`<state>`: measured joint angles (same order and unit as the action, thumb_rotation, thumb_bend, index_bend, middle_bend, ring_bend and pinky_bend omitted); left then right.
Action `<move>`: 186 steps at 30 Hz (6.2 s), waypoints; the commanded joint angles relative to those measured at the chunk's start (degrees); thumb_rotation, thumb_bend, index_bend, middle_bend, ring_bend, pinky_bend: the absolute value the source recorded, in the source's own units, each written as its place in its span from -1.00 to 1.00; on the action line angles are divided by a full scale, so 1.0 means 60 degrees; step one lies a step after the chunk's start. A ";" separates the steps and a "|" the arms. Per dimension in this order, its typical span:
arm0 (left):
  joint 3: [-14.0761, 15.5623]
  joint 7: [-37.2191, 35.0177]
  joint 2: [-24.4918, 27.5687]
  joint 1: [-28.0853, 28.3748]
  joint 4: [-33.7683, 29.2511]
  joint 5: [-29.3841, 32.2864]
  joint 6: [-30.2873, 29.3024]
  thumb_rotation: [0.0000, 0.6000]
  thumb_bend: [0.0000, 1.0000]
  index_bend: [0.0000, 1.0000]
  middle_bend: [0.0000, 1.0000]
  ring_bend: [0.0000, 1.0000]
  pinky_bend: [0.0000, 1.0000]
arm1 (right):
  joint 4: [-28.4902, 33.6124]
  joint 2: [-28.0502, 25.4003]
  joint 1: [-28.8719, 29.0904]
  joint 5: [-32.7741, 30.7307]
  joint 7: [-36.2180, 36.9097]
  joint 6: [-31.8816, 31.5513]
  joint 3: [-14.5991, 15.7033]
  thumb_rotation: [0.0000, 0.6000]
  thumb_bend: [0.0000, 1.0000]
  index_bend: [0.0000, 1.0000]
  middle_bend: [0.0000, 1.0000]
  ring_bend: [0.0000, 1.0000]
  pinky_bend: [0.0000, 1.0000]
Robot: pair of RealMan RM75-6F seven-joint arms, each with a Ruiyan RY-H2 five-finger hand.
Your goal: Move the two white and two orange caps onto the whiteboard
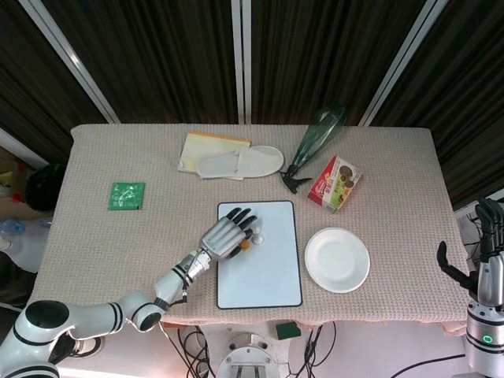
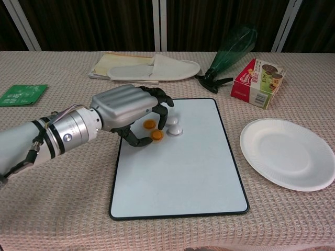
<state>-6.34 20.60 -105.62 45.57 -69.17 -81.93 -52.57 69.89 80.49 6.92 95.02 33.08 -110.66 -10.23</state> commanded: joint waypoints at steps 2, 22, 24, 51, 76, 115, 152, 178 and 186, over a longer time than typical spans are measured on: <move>0.0020 0.0005 -0.0039 0.0040 0.0063 0.0010 0.0011 1.00 -0.39 0.07 -0.76 -0.90 -0.72 | -0.0012 0.0012 0.0003 -0.0011 0.0024 0.0006 -0.0005 1.00 -0.05 -0.91 -0.96 -1.00 -1.00; 0.0052 0.0228 -0.0084 0.0148 0.0238 0.0190 -0.0021 1.00 -0.39 -0.17 -0.76 -0.90 -0.72 | -0.0079 0.0010 0.0012 -0.0039 0.0038 0.0059 -0.0006 1.00 -0.05 -0.91 -0.96 -1.00 -1.00; 0.0059 0.0248 -0.0076 0.0153 0.0227 0.0217 -0.0008 1.00 -0.39 -0.23 -0.76 -0.90 -0.72 | -0.0075 0.0011 0.0011 -0.0045 0.0040 0.0059 -0.0009 1.00 -0.05 -0.91 -0.96 -1.00 -1.00; 0.0197 0.0370 0.0365 -0.0037 -0.0490 0.0162 -0.0462 1.00 -0.39 -0.27 -0.76 -0.90 -0.72 | 0.0001 0.0002 0.0014 0.0023 -0.0017 0.0003 0.0001 1.00 -0.05 -0.91 -0.96 -1.00 -1.00; 0.0780 -0.1213 0.1432 -0.0571 -0.1730 -0.0655 -0.0942 0.54 0.03 -0.58 -0.98 -1.00 -0.74 | 0.0090 0.0049 0.0044 0.0159 -0.0225 -0.0002 0.0092 1.00 -0.05 -0.91 -0.96 -1.00 -1.00; 0.0616 -0.0002 0.0591 -0.0252 -0.0725 0.0067 0.0001 0.64 0.04 -0.51 -0.99 -1.00 -0.74 | -0.0027 0.0021 0.0027 0.0010 -0.0053 0.0044 0.0022 1.00 -0.05 -0.91 -0.96 -1.00 -1.00; 0.0808 -0.0037 0.1174 -0.0634 -0.1616 -0.0262 -0.0653 0.91 0.04 -0.53 -0.99 -1.00 -0.75 | -0.0050 0.0096 0.0040 0.0055 -0.0098 0.0031 0.0055 1.00 -0.05 -0.91 -0.96 -1.00 -1.00; 0.0902 -0.0076 0.0645 -0.0519 -0.1004 -0.0473 -0.0373 0.97 0.04 -0.52 -0.99 -1.00 -0.75 | -0.0096 0.0090 0.0059 -0.0029 -0.0070 0.0124 0.0027 1.00 -0.04 -0.91 -0.96 -1.00 -1.00; 0.0862 0.0264 0.0595 -0.0558 -0.0913 -0.0283 -0.0302 0.99 0.04 -0.52 -0.99 -1.00 -0.75 | -0.0124 0.0072 0.0057 -0.0047 -0.0055 0.0141 0.0023 1.00 -0.05 -0.91 -0.96 -1.00 -1.00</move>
<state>-1.14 22.04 -102.05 42.26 -74.65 -83.75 -54.47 69.14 80.92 7.26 94.73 32.74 -109.81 -10.09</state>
